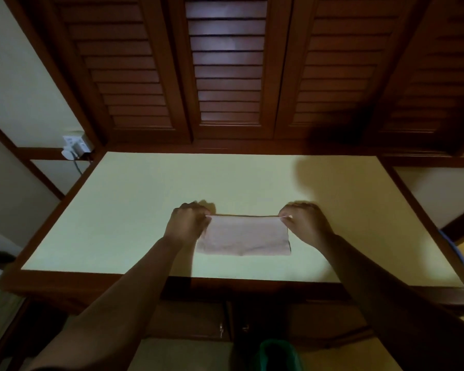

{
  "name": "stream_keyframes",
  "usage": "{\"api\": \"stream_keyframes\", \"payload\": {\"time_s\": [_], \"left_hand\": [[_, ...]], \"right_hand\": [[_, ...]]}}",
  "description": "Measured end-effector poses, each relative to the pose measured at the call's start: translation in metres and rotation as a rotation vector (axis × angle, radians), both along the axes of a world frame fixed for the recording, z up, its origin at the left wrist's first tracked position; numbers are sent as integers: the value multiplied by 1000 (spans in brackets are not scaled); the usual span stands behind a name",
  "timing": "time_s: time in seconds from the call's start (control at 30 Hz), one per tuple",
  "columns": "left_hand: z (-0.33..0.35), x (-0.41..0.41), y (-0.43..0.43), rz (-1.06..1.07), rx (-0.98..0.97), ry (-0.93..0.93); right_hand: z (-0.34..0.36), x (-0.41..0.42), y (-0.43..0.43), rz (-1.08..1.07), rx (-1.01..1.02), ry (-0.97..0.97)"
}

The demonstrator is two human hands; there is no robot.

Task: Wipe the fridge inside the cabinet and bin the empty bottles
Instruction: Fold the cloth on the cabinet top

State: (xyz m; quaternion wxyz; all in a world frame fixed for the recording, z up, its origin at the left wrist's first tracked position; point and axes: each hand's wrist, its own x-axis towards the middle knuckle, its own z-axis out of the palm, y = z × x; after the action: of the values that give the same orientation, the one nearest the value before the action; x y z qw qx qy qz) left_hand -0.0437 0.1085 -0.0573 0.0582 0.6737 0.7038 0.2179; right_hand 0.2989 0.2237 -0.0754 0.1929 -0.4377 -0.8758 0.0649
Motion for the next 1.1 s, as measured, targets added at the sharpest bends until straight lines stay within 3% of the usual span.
{"api": "stream_keyframes", "payload": {"time_s": [0.13, 0.27, 0.43, 0.63, 0.7, 0.77, 0.93, 1.1], "left_hand": [[-6, 4, 2, 10, 39, 119], [7, 36, -36, 242, 97, 219], [18, 62, -71, 401, -156, 225], [13, 78, -74, 530, -113, 226], [8, 77, -72, 617, -201, 233], [4, 77, -72, 661, -278, 215], [3, 86, -72, 682, -266, 109], [19, 95, -68, 711, -174, -233]], "right_hand": [[-13, -4, -5, -31, 35, 0], [-7, -21, -19, 24, 66, -40], [14, -92, -5, 388, -124, -191], [45, -175, 9, 671, -284, -454], [47, -188, 13, 699, -328, -518], [48, -196, 16, 730, -307, -573], [53, -202, 17, 726, -323, -539], [63, -166, 25, 657, -384, -300]]}}
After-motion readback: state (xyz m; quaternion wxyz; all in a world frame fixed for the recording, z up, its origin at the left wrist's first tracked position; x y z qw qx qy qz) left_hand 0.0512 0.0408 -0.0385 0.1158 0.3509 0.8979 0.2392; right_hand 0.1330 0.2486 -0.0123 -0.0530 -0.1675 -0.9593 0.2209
